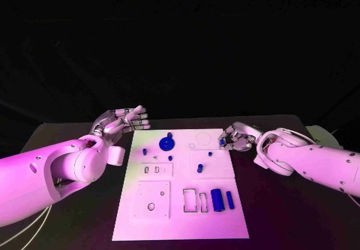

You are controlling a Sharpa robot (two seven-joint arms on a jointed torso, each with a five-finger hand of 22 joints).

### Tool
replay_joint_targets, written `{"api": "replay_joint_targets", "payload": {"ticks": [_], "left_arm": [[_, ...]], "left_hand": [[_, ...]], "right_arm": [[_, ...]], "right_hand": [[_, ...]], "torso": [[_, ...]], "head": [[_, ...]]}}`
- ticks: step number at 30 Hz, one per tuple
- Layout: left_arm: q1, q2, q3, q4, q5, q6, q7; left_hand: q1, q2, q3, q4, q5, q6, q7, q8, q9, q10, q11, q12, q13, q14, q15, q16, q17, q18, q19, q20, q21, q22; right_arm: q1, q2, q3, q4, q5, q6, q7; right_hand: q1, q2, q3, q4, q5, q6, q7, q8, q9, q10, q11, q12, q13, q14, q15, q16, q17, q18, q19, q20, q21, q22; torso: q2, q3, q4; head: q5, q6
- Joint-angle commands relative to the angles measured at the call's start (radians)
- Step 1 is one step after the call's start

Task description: Assemble the parts on the task board

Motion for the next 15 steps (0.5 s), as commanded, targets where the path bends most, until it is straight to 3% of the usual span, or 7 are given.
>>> {"api": "replay_joint_targets", "payload": {"ticks": [1, 8, 15], "left_arm": [[0.001, 0.002, 0.001, 0.001, -0.002, 0.021, 0.01], [0.001, 0.002, 0.001, 0.001, -0.002, 0.023, 0.008], [0.001, 0.003, 0.001, 0.0, -0.002, 0.024, 0.007]], "left_hand": [[0.01, -0.004, -0.002, -0.005, 0.001, 0.002, 0.004, -0.005, 0.0, 0.004, 0.006, -0.006, 0.0, -0.002, 0.005, -0.007, 0.001, 0.012, -0.006, 0.001, -0.002, -0.002], [0.01, -0.004, -0.002, -0.005, 0.001, 0.002, 0.004, -0.005, 0.0, 0.004, 0.006, -0.006, 0.0, -0.002, 0.005, -0.007, 0.001, 0.012, -0.006, 0.001, -0.002, -0.002], [0.01, -0.004, -0.002, -0.005, 0.001, 0.002, 0.004, -0.005, 0.0, 0.004, 0.006, -0.006, 0.0, -0.002, 0.005, -0.007, 0.001, 0.012, -0.006, 0.001, -0.002, -0.002]], "right_arm": [[-0.001, 0.002, 0.0, -0.001, -0.001, -0.005, -0.012], [-0.001, 0.004, 0.0, -0.004, -0.001, -0.015, -0.014], [-0.001, 0.005, 0.0, -0.008, 0.006, -0.052, -0.011]], "right_hand": [[-0.002, 0.011, 0.007, 0.001, -0.007, 0.007, -0.001, 0.005, 0.001, 0.011, 0.0, 0.004, 0.16, 0.088, -0.003, 0.005, 0.206, 0.003, 0.005, -0.001, 0.006, 0.018], [0.002, 0.021, 0.018, -0.003, -0.013, 0.03, -0.011, 0.021, 0.004, 0.022, -0.008, 0.013, 0.171, 0.089, -0.01, 0.008, 0.211, 0.002, 0.01, -0.007, 0.011, 0.024], [0.029, 0.07, 0.071, -0.022, -0.085, 0.071, -0.034, 0.059, 0.011, 0.031, -0.029, 0.02, 0.18, 0.092, -0.028, 0.013, 0.222, -0.003, 0.025, -0.023, 0.027, 0.044]], "torso": [[-0.001, 0.0006, -0.0002], [-0.001, 0.0009, -0.0017], [-0.001, 0.0001, 0.0005]], "head": [[0.002, -0.001], [0.0, 0.0], [-0.002, 0.003]]}}
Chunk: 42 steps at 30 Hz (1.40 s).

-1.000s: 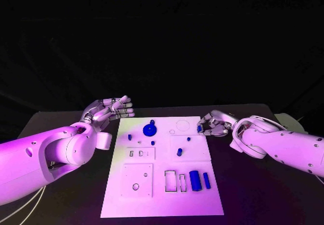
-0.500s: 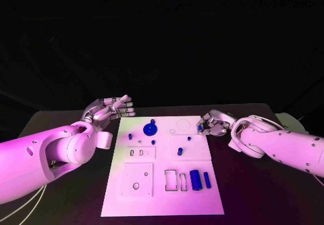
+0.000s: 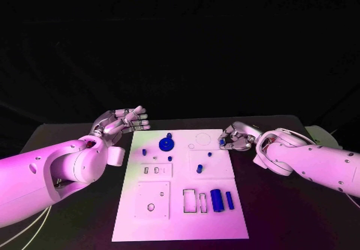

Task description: Assemble the parts on the task board

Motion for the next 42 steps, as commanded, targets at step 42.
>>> {"api": "replay_joint_targets", "payload": {"ticks": [42], "left_arm": [[0.0, 0.036, 0.0, -0.018, -0.001, 0.031, -0.001]], "left_hand": [[0.012, -0.002, -0.001, -0.006, 0.001, 0.003, 0.004, -0.007, 0.0, 0.005, 0.006, -0.007, 0.0, -0.002, 0.005, -0.009, 0.002, 0.012, -0.007, 0.001, -0.002, -0.002]], "right_arm": [[-0.021, 0.261, -0.009, 0.225, -0.189, -0.112, -0.218]], "right_hand": [[-0.038, 0.029, 0.034, 0.0, -0.047, 0.008, -0.011, 0.04, 0.009, 0.018, -0.015, 0.001, 0.174, 0.093, -0.016, 0.003, 0.221, -0.014, 0.037, -0.013, 0.045, 0.085]], "torso": [[-0.015, -0.0135, 0.0044]], "head": [[0.089, -0.024]]}}
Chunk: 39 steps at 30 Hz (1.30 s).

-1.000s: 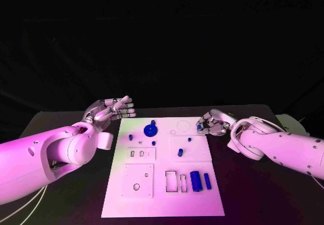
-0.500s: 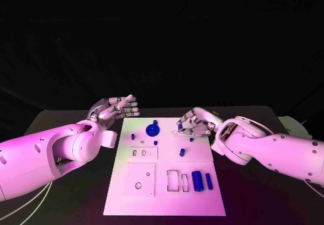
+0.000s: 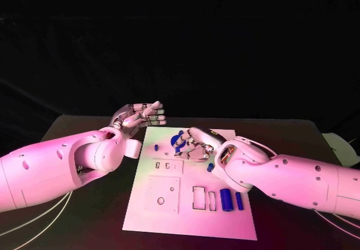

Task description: Assemble the parts on the task board

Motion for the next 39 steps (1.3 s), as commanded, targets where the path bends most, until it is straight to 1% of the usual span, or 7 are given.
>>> {"api": "replay_joint_targets", "payload": {"ticks": [1, 7, 12, 16, 20, 29, 39], "left_arm": [[0.001, 0.004, 0.0, 0.001, -0.001, 0.023, 0.004], [0.001, 0.007, 0.0, 0.003, -0.001, 0.023, 0.004], [0.001, 0.005, 0.0, 0.005, -0.001, 0.022, 0.003], [0.001, 0.005, 0.0, 0.006, -0.001, 0.023, 0.003], [0.001, 0.004, 0.0, 0.006, -0.001, 0.023, 0.003], [0.001, 0.001, 0.0, 0.007, -0.001, 0.024, 0.002], [0.001, 0.0, 0.0, 0.009, -0.001, 0.024, 0.002]], "left_hand": [[0.008, 0.002, -0.001, -0.006, 0.001, 0.003, 0.004, -0.007, 0.0, 0.001, 0.003, -0.003, 0.0, -0.002, 0.005, -0.002, 0.001, 0.012, -0.007, 0.001, -0.002, -0.001], [0.008, 0.002, -0.001, -0.006, 0.001, 0.003, 0.004, -0.007, 0.0, 0.001, 0.003, -0.004, 0.0, -0.002, 0.005, -0.002, 0.001, 0.012, -0.007, 0.001, -0.002, -0.001], [0.008, 0.002, -0.001, -0.006, 0.001, 0.003, 0.004, -0.007, 0.0, 0.001, 0.003, -0.004, 0.0, -0.002, 0.005, -0.002, 0.001, 0.012, -0.007, 0.001, -0.002, -0.001], [0.008, 0.002, -0.001, -0.006, 0.001, 0.003, 0.004, -0.007, 0.0, 0.001, 0.003, -0.004, 0.0, -0.002, 0.005, -0.002, 0.001, 0.012, -0.007, 0.001, -0.002, -0.001], [0.008, 0.002, -0.001, -0.006, 0.001, 0.003, 0.004, -0.007, 0.0, 0.001, 0.003, -0.004, 0.0, -0.002, 0.005, -0.002, 0.001, 0.012, -0.007, 0.001, -0.002, -0.001], [0.008, 0.003, -0.001, -0.006, 0.001, 0.003, 0.004, -0.007, 0.0, 0.002, 0.003, -0.004, 0.0, -0.002, 0.005, -0.003, 0.001, 0.012, -0.007, 0.001, -0.002, -0.001], [0.008, 0.003, -0.001, -0.006, 0.001, 0.003, 0.004, -0.007, 0.0, 0.002, 0.003, -0.004, 0.0, -0.002, 0.005, -0.003, 0.001, 0.012, -0.007, 0.001, -0.002, -0.001]], "right_arm": [[-0.014, 0.024, -0.002, -0.015, -0.085, 0.014, -0.068], [-0.049, 0.066, -0.006, -0.041, -0.139, 0.025, -0.106], [-0.064, 0.081, -0.007, -0.052, -0.167, 0.024, -0.123], [-0.068, 0.086, -0.008, -0.065, -0.174, 0.021, -0.128], [-0.07, 0.09, -0.008, -0.074, -0.177, 0.025, -0.126], [-0.071, 0.098, -0.008, -0.086, -0.182, 0.044, -0.122], [-0.072, 0.102, -0.008, -0.098, -0.186, 0.054, -0.126]], "right_hand": [[-0.007, -0.001, -0.003, 0.005, -0.002, 0.005, -0.009, 0.031, 0.009, 0.018, -0.008, -0.003, 0.173, 0.096, -0.006, -0.001, 0.222, -0.014, 0.008, -0.002, 0.0, 0.085], [-0.017, -0.007, -0.007, 0.008, -0.003, 0.004, -0.009, 0.034, 0.009, 0.016, -0.008, -0.005, 0.171, 0.095, -0.006, -0.002, 0.22, -0.014, 0.009, -0.002, -0.001, 0.085], [-0.023, -0.012, -0.01, 0.01, -0.001, 0.003, -0.009, 0.035, 0.009, 0.016, -0.009, -0.005, 0.171, 0.095, -0.006, -0.002, 0.221, -0.014, 0.009, -0.002, -0.001, 0.086], [-0.025, -0.013, -0.011, 0.011, -0.001, 0.003, -0.009, 0.036, 0.009, 0.017, -0.009, -0.004, 0.172, 0.096, -0.006, -0.001, 0.222, -0.014, 0.01, -0.002, 0.0, 0.087], [-0.026, -0.014, -0.012, 0.011, -0.001, 0.003, -0.01, 0.037, 0.009, 0.017, -0.009, -0.004, 0.172, 0.096, -0.006, -0.002, 0.221, -0.014, 0.01, -0.002, 0.0, 0.087], [-0.029, -0.017, -0.014, 0.011, 0.0, 0.003, -0.01, 0.038, 0.009, 0.017, -0.009, -0.005, 0.172, 0.096, -0.006, -0.001, 0.221, -0.014, 0.01, -0.002, 0.0, 0.087], [-0.029, -0.019, -0.014, 0.011, -0.001, 0.003, -0.01, 0.038, 0.009, 0.017, -0.009, -0.004, 0.173, 0.096, -0.006, -0.001, 0.222, -0.015, 0.011, -0.002, 0.002, 0.089]], "torso": [[0.001, 0.0007, 0.0009], [0.002, 0.001, 0.0015], [0.002, 0.0021, 0.0001], [0.001, 0.0012, 0.0008], [0.001, 0.0024, 0.0006], [0.0, 0.0018, 0.0], [0.0, 0.0012, 0.0003]], "head": [[0.012, -0.006], [0.019, -0.011], [0.022, -0.017], [0.018, -0.018], [0.019, -0.019], [0.017, -0.02], [0.017, -0.026]]}}
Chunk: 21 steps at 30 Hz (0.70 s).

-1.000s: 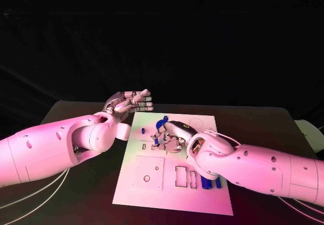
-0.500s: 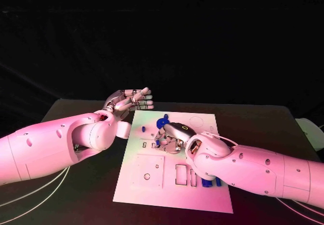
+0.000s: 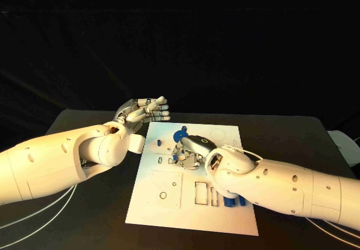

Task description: Assemble the parts on the task board

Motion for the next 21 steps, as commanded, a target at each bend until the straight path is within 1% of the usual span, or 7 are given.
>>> {"api": "replay_joint_targets", "payload": {"ticks": [1, 4, 9, 21], "left_arm": [[0.001, 0.0, 0.0, 0.003, -0.001, 0.021, 0.006], [0.001, -0.001, 0.0, 0.003, -0.001, 0.021, 0.006], [0.001, -0.001, 0.0, 0.003, -0.001, 0.021, 0.007], [0.001, -0.002, 0.0, 0.003, -0.001, 0.021, 0.007]], "left_hand": [[0.008, 0.002, -0.001, -0.006, 0.001, 0.003, 0.004, -0.003, 0.0, 0.002, 0.003, -0.004, 0.0, -0.002, 0.005, -0.003, 0.001, 0.012, -0.007, 0.001, -0.002, -0.001], [0.008, 0.002, -0.001, -0.006, 0.001, 0.003, 0.004, -0.003, 0.0, 0.002, 0.003, -0.004, 0.0, -0.002, 0.005, -0.003, 0.001, 0.012, -0.007, 0.001, -0.002, -0.001], [0.008, 0.002, -0.001, -0.006, 0.001, 0.003, 0.004, -0.003, 0.0, 0.002, 0.003, -0.004, 0.0, -0.002, 0.005, -0.003, 0.001, 0.012, -0.007, 0.001, -0.002, -0.001], [0.008, 0.002, -0.001, -0.006, 0.001, 0.003, 0.004, -0.003, 0.0, 0.002, 0.003, -0.004, 0.0, -0.002, 0.005, -0.003, 0.001, 0.012, -0.007, 0.001, -0.002, -0.001]], "right_arm": [[-0.002, 0.001, -0.001, -0.003, -0.017, 0.023, -0.011], [-0.002, 0.001, -0.001, -0.004, -0.016, 0.029, -0.01], [-0.003, 0.003, -0.001, -0.006, -0.014, 0.037, -0.011], [-0.003, 0.004, -0.001, -0.009, -0.017, 0.057, -0.019]], "right_hand": [[-0.007, 0.004, -0.004, 0.001, 0.003, 0.004, -0.01, 0.002, 0.008, 0.02, -0.006, -0.004, 0.173, 0.096, -0.007, -0.001, 0.223, -0.015, 0.008, 0.001, 0.002, 0.088], [-0.009, 0.002, -0.006, 0.001, 0.002, 0.003, -0.009, 0.002, 0.008, 0.019, -0.006, -0.005, 0.171, 0.096, -0.007, -0.002, 0.221, -0.014, 0.007, 0.001, 0.0, 0.087], [-0.013, -0.002, -0.009, 0.002, 0.001, -0.001, -0.008, 0.002, 0.007, 0.017, -0.006, -0.007, 0.169, 0.095, -0.006, -0.002, 0.22, -0.014, 0.006, 0.001, -0.002, 0.086], [-0.024, -0.011, -0.017, 0.006, 0.001, -0.018, -0.002, -0.003, 0.002, 0.003, -0.001, -0.018, 0.156, 0.093, -0.003, -0.006, 0.213, -0.012, -0.001, 0.003, -0.012, 0.078]], "torso": [[0.0, -0.0008, 0.0005], [0.0, -0.0011, 0.0011], [0.0, -0.0009, -0.0001], [-0.001, -0.0009, 0.0005]], "head": [[0.001, -0.002], [0.001, -0.004], [0.002, -0.004], [0.002, -0.006]]}}
